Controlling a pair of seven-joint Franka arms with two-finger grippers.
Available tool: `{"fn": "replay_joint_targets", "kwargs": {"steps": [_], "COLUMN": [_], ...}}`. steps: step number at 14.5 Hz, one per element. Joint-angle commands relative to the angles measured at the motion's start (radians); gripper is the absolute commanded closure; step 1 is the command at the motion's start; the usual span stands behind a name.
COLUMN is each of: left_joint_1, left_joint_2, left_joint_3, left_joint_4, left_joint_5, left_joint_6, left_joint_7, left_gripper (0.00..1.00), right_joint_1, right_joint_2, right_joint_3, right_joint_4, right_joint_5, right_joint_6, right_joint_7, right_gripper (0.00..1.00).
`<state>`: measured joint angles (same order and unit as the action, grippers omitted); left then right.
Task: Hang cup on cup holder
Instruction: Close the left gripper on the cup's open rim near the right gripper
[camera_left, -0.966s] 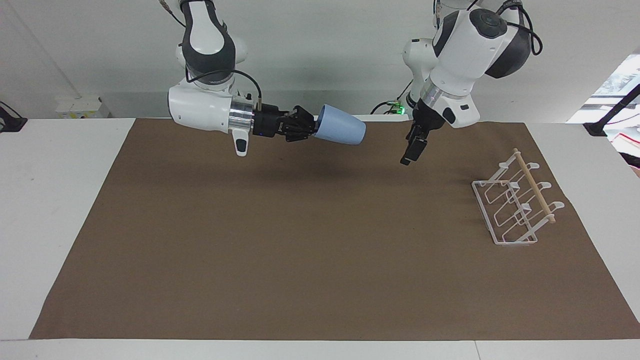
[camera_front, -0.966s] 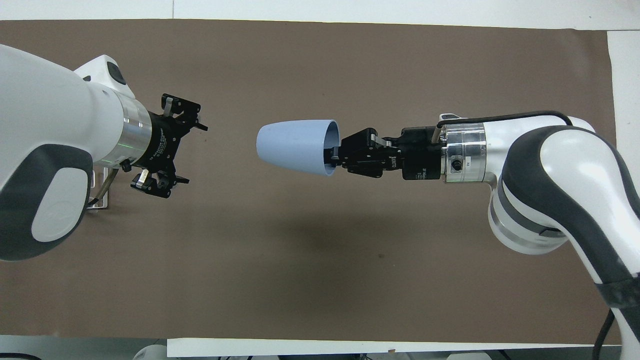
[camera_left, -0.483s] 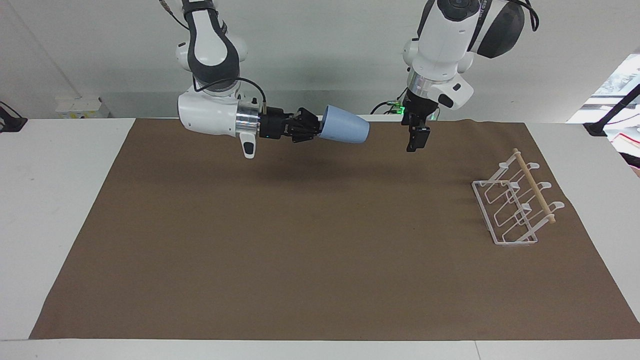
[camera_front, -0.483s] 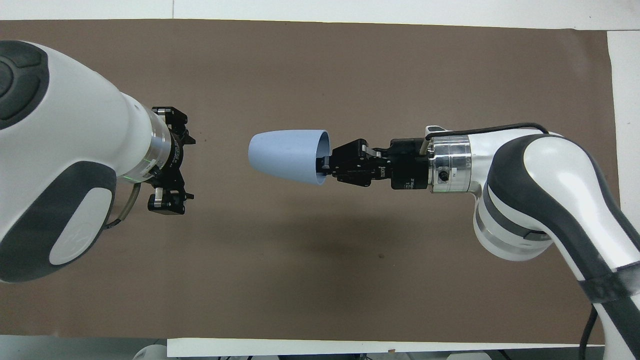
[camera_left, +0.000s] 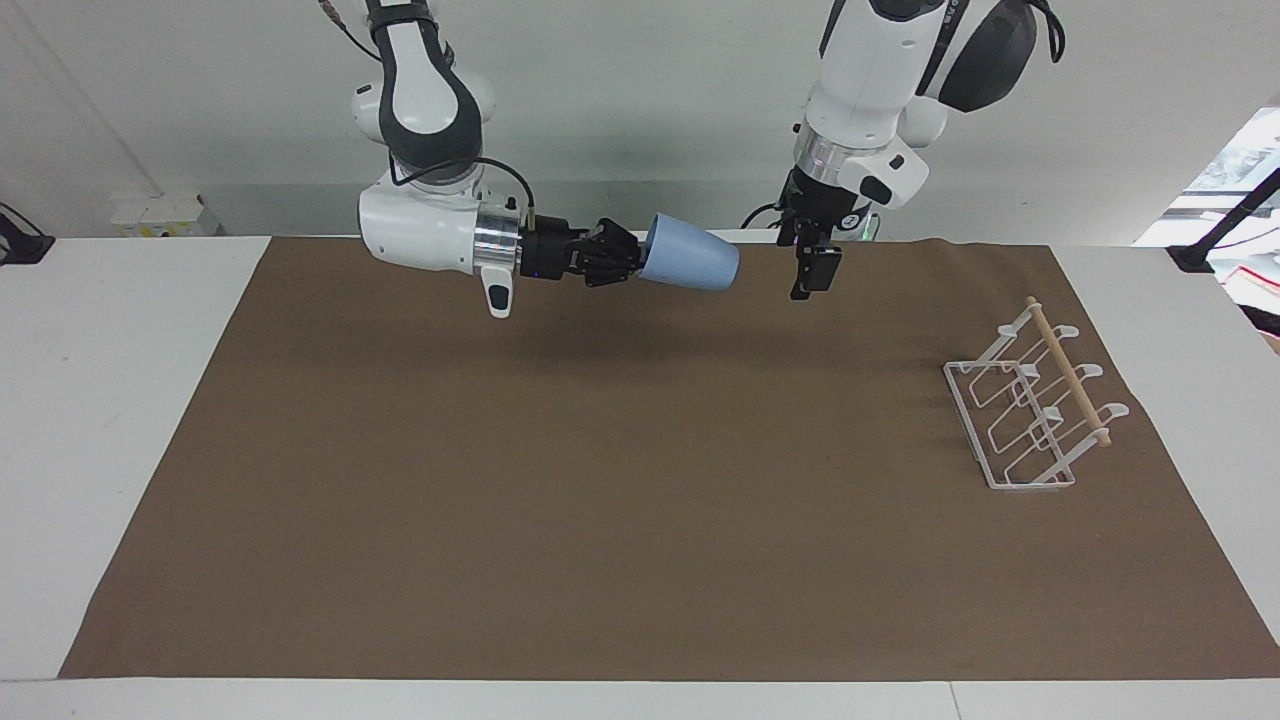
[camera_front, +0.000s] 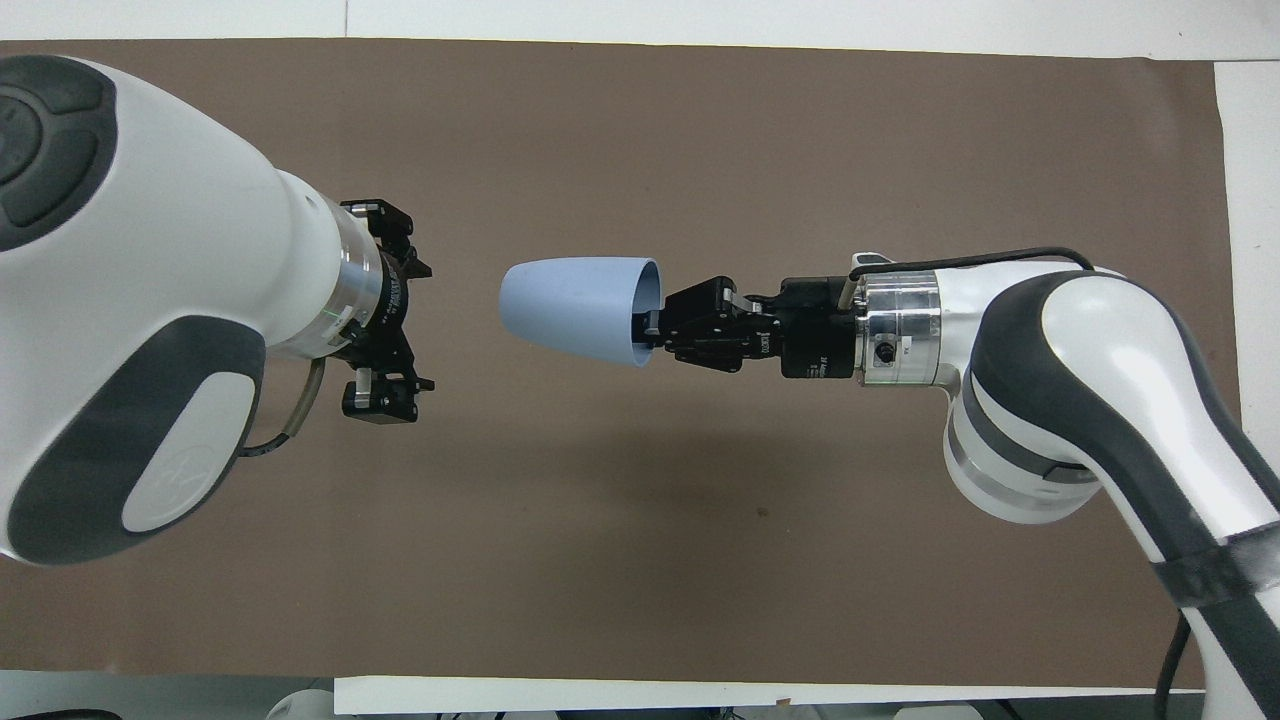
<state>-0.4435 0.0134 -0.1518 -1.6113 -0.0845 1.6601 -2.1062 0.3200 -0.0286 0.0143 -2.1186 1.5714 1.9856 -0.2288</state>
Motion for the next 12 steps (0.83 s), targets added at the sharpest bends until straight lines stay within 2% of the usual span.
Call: {"fn": "replay_joint_targets", "kwargs": {"steps": [1, 3, 7, 12], "left_joint_1": [-0.038, -0.058, -0.083, -0.106], "left_joint_2": [0.022, 0.028, 0.111, 0.16], "left_joint_3": [0.008, 0.006, 0.006, 0.006], "left_joint_4": [0.024, 0.039, 0.122, 0.166], "left_joint_5": [-0.021, -0.024, -0.023, -0.017], "left_joint_6": [0.033, 0.046, 0.056, 0.09], "left_joint_7": [-0.051, -0.054, -0.072, -0.068], "left_gripper": [0.04, 0.03, 0.03, 0.02], "right_joint_1": [0.027, 0.027, 0.027, 0.027], "right_joint_2": [-0.022, -0.022, -0.022, -0.022], "right_joint_3": [0.0, 0.0, 0.0, 0.0], "right_joint_4": [-0.024, -0.024, -0.026, -0.026], "right_joint_5": [0.03, 0.03, 0.03, 0.03], "right_joint_6": [0.044, 0.044, 0.045, 0.047], "right_joint_7": [-0.021, -0.021, -0.023, -0.026], "right_gripper": [1.0, 1.0, 1.0, 1.0]}}
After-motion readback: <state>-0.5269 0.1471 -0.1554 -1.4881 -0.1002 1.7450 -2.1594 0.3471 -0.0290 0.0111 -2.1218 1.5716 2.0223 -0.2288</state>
